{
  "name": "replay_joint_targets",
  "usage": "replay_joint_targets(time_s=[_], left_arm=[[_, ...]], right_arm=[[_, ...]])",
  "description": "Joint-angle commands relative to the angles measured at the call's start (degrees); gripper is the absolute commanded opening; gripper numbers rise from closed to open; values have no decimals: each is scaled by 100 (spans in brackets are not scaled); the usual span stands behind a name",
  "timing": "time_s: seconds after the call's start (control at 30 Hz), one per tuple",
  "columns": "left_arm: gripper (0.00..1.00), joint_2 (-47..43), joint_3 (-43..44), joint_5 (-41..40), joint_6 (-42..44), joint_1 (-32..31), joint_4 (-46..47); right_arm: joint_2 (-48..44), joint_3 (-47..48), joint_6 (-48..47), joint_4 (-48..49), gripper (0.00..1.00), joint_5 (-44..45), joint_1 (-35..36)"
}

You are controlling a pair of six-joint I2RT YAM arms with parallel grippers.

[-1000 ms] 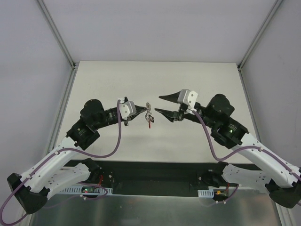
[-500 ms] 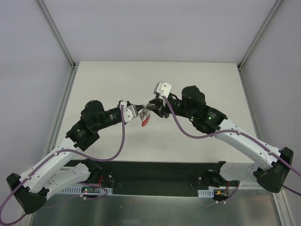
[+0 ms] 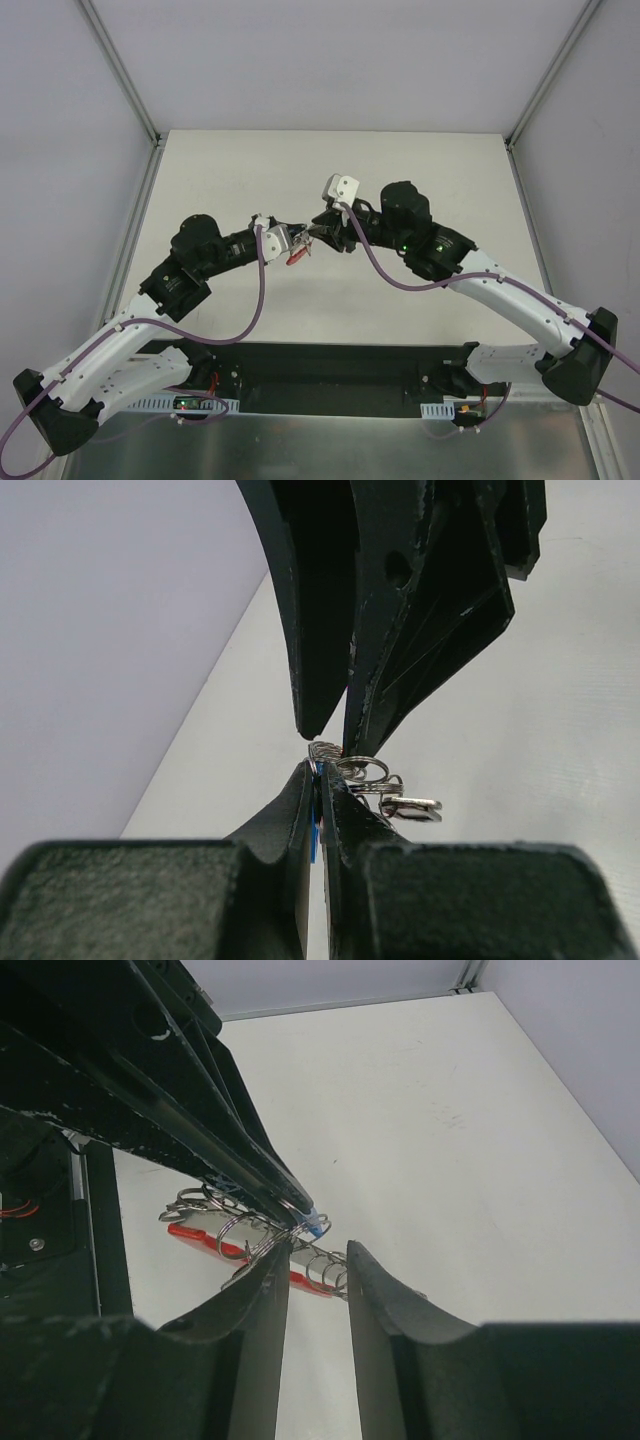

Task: Remove the keys from the keyring

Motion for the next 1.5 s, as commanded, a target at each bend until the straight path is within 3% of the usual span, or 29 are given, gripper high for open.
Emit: replay_joint_targets(time_s=[0.0, 0.4, 0.7, 0.83, 1.2, 1.47], left_arm=[[0, -65, 28, 40, 48, -47, 247], [0, -82, 19, 13, 31, -55, 247], [0, -135, -24, 31, -5, -56, 247], [0, -161, -24, 22, -22, -55, 247], [0, -3, 72, -391, -522, -20, 89], [0, 58, 213, 380, -1594, 392, -43]], right_arm=[[88, 223, 184, 257, 33, -220, 72], [229, 302, 272, 274, 38, 104, 222], [291, 311, 166, 591, 16, 658, 274], [247, 250, 43, 608, 1, 773, 283], [-377, -453, -317, 1108, 1, 1116, 266], [-843, -1103, -519, 1759, 1, 870, 187]])
